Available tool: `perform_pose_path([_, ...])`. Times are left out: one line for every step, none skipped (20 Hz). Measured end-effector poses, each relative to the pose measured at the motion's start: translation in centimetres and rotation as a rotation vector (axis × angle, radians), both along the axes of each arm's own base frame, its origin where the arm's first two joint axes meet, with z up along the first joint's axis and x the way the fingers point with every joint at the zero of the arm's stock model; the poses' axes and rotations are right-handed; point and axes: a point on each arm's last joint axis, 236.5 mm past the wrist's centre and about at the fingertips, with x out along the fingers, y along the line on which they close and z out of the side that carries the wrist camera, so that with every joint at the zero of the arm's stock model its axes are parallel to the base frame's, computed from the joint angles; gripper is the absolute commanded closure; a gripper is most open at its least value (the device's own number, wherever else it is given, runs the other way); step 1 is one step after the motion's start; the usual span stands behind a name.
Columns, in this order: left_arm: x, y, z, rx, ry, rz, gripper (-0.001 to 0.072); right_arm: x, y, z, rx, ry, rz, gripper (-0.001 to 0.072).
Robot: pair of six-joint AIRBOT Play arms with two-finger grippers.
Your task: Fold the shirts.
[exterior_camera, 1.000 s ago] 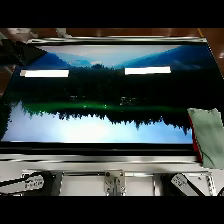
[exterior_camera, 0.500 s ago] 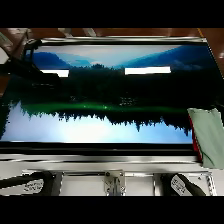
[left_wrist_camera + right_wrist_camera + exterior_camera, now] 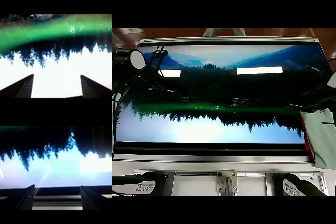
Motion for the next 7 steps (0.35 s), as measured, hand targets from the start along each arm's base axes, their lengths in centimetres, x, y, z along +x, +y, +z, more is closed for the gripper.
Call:
perform_pose_path([0.1,-0.1,0.0,-0.002,-0.001,0.003,0.0053,0.0,0.5,0.0,0.002,0.001,0.013,0.0030])
perform_pose_path([0.1,-0.1,0.0,-0.003,-0.001,0.005,0.0053,0.0,0.9,0.0,0.003,0.002,0.024,0.0030])
perform_pose_path([0.1,-0.2,-0.1,-0.006,-0.001,0.007,0.0053,0.0,1.1,-0.1,0.004,0.003,0.031,0.0030])
perform_pose_path([0.2,-0.3,-0.1,-0.009,-0.003,0.012,0.0053,0.0,1.3,-0.1,0.004,0.003,0.036,0.0030])
perform_pose_path([0.2,-0.4,-0.1,-0.012,-0.006,0.018,0.0053,0.0,1.4,-0.1,0.004,0.004,0.040,0.0030])
perform_pose_path([0.4,-0.4,0.0,-0.016,-0.011,0.023,0.0053,0.0,1.5,-0.1,0.003,0.005,0.043,0.0030])
perform_pose_path([0.5,-0.5,0.0,-0.019,-0.014,0.026,0.0053,0.0,1.6,-0.1,0.003,0.005,0.046,0.0030])
